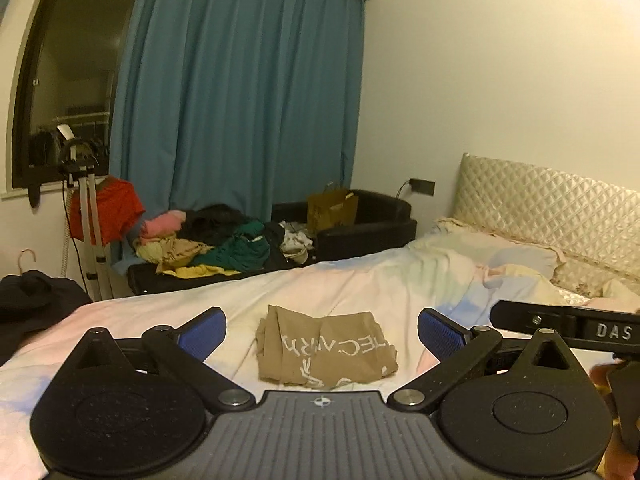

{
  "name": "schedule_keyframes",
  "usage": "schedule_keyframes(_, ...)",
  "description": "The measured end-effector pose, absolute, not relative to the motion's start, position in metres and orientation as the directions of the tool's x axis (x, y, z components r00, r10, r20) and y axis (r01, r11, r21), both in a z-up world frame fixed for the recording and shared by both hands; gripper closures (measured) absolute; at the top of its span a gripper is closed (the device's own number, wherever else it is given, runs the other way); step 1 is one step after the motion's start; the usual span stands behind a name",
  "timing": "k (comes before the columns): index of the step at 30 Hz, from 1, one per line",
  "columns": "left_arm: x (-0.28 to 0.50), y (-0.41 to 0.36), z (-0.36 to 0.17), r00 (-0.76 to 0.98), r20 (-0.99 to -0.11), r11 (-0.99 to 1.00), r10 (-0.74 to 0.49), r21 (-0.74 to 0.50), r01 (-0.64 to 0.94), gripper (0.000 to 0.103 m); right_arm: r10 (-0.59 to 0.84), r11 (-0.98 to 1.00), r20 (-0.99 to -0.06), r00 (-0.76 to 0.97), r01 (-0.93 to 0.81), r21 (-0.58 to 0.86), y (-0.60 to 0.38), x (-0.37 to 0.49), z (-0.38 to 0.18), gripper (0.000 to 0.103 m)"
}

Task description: Fold clothes

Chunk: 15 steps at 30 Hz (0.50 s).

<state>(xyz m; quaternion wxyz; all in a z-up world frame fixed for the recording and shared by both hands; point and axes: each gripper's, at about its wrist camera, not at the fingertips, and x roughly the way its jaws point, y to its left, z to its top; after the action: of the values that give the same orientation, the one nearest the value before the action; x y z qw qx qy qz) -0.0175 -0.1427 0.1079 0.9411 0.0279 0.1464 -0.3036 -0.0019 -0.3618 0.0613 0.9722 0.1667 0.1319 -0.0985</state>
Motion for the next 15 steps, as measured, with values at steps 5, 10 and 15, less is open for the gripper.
schedule_keyframes(5, -0.054, -0.113, 0.094, 0.806, -0.256, 0.838, -0.534, -0.034, 0.545, 0.0, -0.165, 0.94, -0.24, 0.957, 0.226, 0.256, -0.335, -0.028, 0.055, 0.0)
schedule_keyframes(10, -0.068, -0.095, 0.084, 0.812, -0.236, 0.841, -0.534, -0.051, 0.538, 0.0, -0.177, 0.945, -0.203, 0.963, 0.224, 0.237, -0.32, -0.04, 0.034, 0.0)
schedule_keyframes(15, -0.068, -0.087, 0.074, 0.827, -0.221, 0.854, -0.516, -0.057, 0.518, 0.0, -0.192, 0.947, -0.202, 0.96, 0.235, 0.217, -0.319, -0.032, 0.002, 0.0)
